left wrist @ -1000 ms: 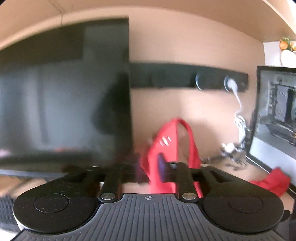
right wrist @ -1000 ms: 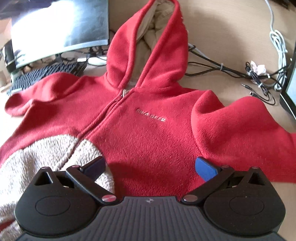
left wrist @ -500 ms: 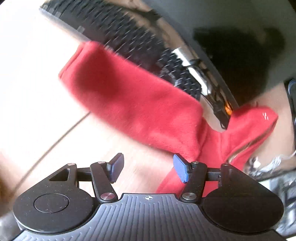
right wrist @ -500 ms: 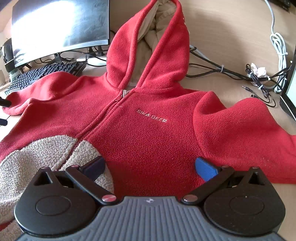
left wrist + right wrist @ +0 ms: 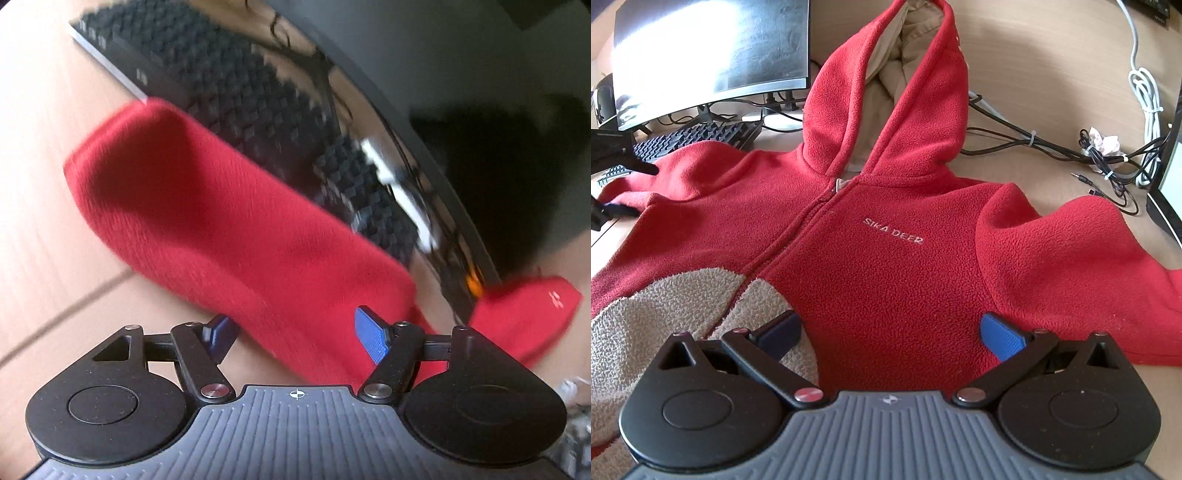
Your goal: Fold clothes
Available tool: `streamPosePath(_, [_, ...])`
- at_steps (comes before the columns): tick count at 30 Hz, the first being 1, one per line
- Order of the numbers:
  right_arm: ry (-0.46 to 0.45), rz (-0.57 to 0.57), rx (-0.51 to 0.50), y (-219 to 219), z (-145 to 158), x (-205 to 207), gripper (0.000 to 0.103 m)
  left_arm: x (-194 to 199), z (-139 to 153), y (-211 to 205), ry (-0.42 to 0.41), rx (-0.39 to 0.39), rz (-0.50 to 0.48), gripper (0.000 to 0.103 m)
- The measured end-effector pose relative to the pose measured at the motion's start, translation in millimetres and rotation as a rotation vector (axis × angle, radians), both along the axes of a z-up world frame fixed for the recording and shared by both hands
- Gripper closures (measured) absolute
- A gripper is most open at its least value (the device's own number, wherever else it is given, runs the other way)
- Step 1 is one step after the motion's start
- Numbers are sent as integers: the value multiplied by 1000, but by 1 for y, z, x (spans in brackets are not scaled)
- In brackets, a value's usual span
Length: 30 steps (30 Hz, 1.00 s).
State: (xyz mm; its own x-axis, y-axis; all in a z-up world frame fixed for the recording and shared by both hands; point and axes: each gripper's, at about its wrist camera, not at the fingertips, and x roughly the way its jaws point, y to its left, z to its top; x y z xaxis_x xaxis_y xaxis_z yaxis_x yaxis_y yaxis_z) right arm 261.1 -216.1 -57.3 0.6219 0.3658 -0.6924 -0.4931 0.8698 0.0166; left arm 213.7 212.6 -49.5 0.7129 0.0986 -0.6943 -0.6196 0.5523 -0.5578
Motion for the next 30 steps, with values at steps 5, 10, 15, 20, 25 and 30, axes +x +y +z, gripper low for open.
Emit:
streamPosePath(5, [24,15,-19,-2,8,-1,0,13,17,-26,15,286,-58,79])
streamPosePath(10, [13,-48,99,-31,35,-1,0,25,79,-109,-119,634,-335,81])
streamPosePath(15, [40,-157,180,-54,42,13,0,28,80,-211,-183,735,-857,70])
streamPosePath(20, [42,-171,214,-59,54,19,0,24,43,-251,-86,802,-1084,42])
streamPosePath(25, [58,-120,278,-58,62,22,1,28,34,-238,-12,856,-1079,32])
streamPosePath(30, [139,-100,294,-43,47,43,42,25,25,-220,65,880,-1056,30])
